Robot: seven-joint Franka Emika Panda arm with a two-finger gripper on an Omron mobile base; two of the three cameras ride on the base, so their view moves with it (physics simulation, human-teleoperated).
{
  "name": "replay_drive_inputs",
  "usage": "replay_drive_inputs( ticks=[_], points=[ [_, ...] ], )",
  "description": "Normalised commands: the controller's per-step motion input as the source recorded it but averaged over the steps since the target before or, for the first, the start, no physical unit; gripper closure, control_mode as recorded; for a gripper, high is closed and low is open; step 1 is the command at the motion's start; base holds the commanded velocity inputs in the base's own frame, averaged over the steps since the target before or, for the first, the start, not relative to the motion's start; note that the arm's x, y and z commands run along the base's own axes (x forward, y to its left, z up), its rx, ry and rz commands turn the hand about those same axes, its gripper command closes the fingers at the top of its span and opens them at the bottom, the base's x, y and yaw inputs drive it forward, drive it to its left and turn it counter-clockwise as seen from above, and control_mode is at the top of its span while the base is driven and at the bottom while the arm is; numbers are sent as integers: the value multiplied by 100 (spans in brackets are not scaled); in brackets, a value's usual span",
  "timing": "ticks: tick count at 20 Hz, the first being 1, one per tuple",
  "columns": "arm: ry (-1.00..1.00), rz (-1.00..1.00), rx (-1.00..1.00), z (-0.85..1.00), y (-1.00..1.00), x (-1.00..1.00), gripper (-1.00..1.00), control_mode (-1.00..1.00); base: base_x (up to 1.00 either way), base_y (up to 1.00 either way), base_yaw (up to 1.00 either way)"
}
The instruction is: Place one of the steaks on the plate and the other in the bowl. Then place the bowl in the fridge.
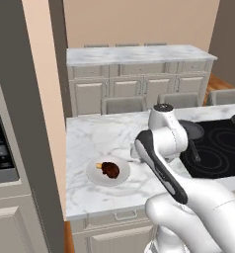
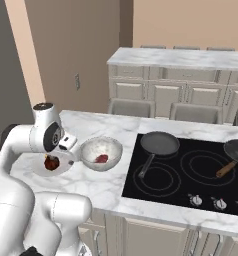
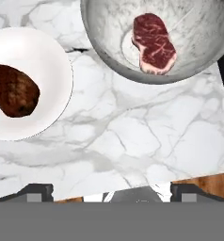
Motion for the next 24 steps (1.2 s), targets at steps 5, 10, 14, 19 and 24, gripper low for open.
replay_drive_inputs(
  ticks=[5, 10, 14, 19, 24],
  points=[
    [0, 6, 0, -2, -39, -2, -100, -100, 0, 0, 0],
    [1, 0, 0, 0, -4, -1, -100, 100, -25, -13, -6],
    [0, 0, 0, 0, 0, 0, -100, 100, -70, -26, -39],
    [0, 0, 0, 0, 0, 0, -100, 100, -8, -34, -87],
    [0, 0, 0, 0, 0, 0, -100, 100, 0, -24, -94]
  ],
)
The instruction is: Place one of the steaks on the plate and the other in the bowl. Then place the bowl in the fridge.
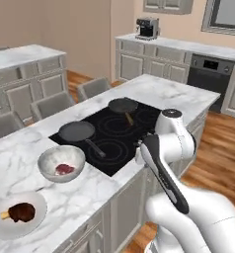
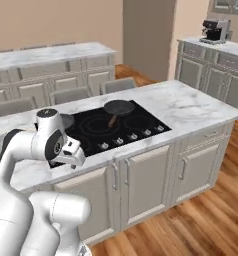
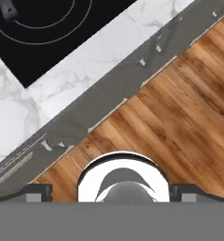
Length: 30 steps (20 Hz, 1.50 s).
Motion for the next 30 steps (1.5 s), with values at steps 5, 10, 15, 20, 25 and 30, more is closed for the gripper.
replay_drive_inputs(
  ticks=[5, 10, 15, 20, 25, 30],
  points=[
    [0, 0, 0, 0, 0, 0, -100, 100, 0, -56, -83],
    [0, 0, 0, 0, 0, 0, -100, 100, 0, -68, -76],
    [0, 0, 0, 0, 0, 0, -100, 100, 0, -63, -77],
    [0, 0, 0, 0, 0, 0, -100, 100, 1, -48, -82],
    [0, 0, 0, 0, 0, 0, -100, 100, 2, -14, -93],
    [0, 0, 0, 0, 0, 0, -100, 100, 0, 0, -100]
  ],
)
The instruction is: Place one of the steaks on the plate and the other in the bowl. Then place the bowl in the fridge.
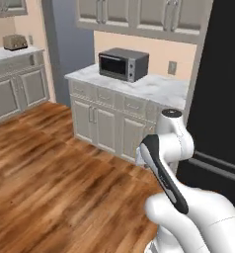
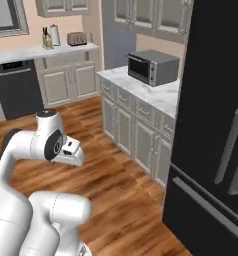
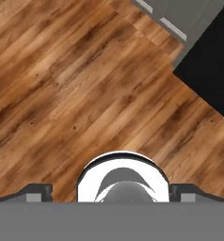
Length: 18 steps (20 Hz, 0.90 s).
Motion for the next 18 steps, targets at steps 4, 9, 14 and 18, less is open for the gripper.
replay_drive_inputs(
  ticks=[4, 9, 14, 18],
  points=[
    [0, 0, 0, 0, 0, 0, -100, 100, 0, 0, -100],
    [0, 0, 0, 0, 0, 0, -100, 100, 6, 4, -95],
    [0, 0, 0, 0, 0, 0, -100, 100, 12, 44, -55],
    [0, 0, 0, 0, 0, 0, -100, 100, -24, 24, -33]
  ],
)
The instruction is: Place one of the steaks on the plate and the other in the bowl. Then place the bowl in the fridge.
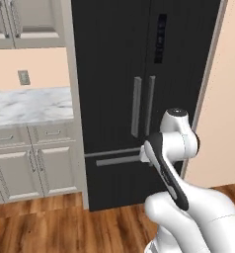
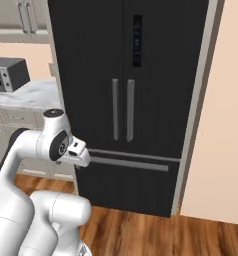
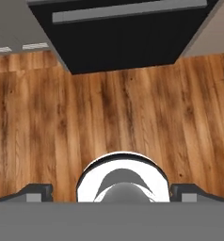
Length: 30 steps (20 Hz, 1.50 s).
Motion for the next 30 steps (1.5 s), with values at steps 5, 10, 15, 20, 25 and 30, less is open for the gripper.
replay_drive_inputs(
  ticks=[5, 10, 15, 20, 25, 30],
  points=[
    [0, 0, 0, 0, 0, 0, -100, 100, -33, -5, -16],
    [0, 0, 0, 0, 0, 0, -100, 100, 24, -40, 5],
    [0, 0, 0, 0, 0, 0, -100, 100, 53, -37, 5],
    [0, 0, 0, 0, 0, 0, -100, 100, 72, 22, -2],
    [0, 0, 0, 0, 0, 0, -100, 100, 21, 0, 0],
    [-2, 0, -1, 0, 0, 9, -100, -100, 6, 0, 0]
  ],
)
